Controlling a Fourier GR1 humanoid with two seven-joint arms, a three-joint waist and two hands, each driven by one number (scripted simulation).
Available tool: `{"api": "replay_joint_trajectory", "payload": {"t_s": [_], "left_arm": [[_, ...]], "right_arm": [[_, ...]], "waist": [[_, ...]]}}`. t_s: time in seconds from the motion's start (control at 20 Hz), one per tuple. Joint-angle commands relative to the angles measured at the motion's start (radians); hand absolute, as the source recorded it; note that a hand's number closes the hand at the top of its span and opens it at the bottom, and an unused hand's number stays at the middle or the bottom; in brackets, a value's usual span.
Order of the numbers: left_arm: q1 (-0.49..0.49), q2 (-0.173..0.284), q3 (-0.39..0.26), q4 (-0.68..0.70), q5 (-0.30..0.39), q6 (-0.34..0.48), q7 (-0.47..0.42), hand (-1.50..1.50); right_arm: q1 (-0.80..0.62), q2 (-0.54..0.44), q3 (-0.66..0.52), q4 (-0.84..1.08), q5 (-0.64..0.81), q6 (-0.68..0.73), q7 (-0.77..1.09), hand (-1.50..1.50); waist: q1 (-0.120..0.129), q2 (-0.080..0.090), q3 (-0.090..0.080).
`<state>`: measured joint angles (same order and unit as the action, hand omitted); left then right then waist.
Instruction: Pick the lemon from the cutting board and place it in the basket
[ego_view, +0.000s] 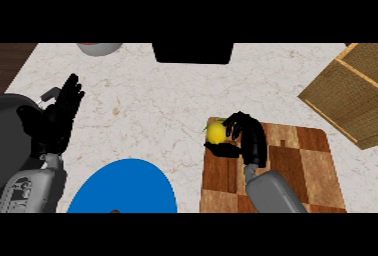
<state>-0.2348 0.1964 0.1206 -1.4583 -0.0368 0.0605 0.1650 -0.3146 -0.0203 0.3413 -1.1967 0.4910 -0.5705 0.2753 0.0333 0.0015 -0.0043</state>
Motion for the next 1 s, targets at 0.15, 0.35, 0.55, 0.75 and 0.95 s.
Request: {"api": "replay_joint_trajectory", "payload": {"t_s": [0.15, 0.35, 0.55, 0.75, 0.95], "left_arm": [[0.055, -0.003, 0.009, -0.029, 0.006, 0.002, 0.008, 0.00], [0.030, 0.010, 0.024, -0.033, 0.004, 0.007, 0.025, 0.00], [0.035, 0.015, 0.033, -0.021, 0.020, -0.017, 0.004, 0.00], [0.024, 0.032, 0.043, -0.084, 0.031, -0.015, 0.083, 0.00], [0.045, 0.021, 0.028, -0.091, 0.018, -0.016, 0.061, 0.00]], "right_arm": [[-0.106, 0.020, 0.118, -0.129, -0.023, -0.246, 0.108, 1.50], [-0.224, -0.016, 0.007, -0.125, 0.133, -0.170, 0.263, 1.50], [-0.376, 0.020, -0.023, -0.085, 0.276, -0.123, 0.493, 1.50], [-0.371, -0.048, -0.147, -0.239, 0.233, -0.095, 0.510, 1.50], [-0.495, -0.070, -0.248, -0.110, 0.262, -0.088, 0.501, 1.50]], "waist": [[-0.025, -0.005, 0.004], [-0.033, -0.004, 0.004], [-0.029, -0.003, 0.003], [-0.034, -0.006, 0.004], [-0.025, -0.001, 0.004]]}}
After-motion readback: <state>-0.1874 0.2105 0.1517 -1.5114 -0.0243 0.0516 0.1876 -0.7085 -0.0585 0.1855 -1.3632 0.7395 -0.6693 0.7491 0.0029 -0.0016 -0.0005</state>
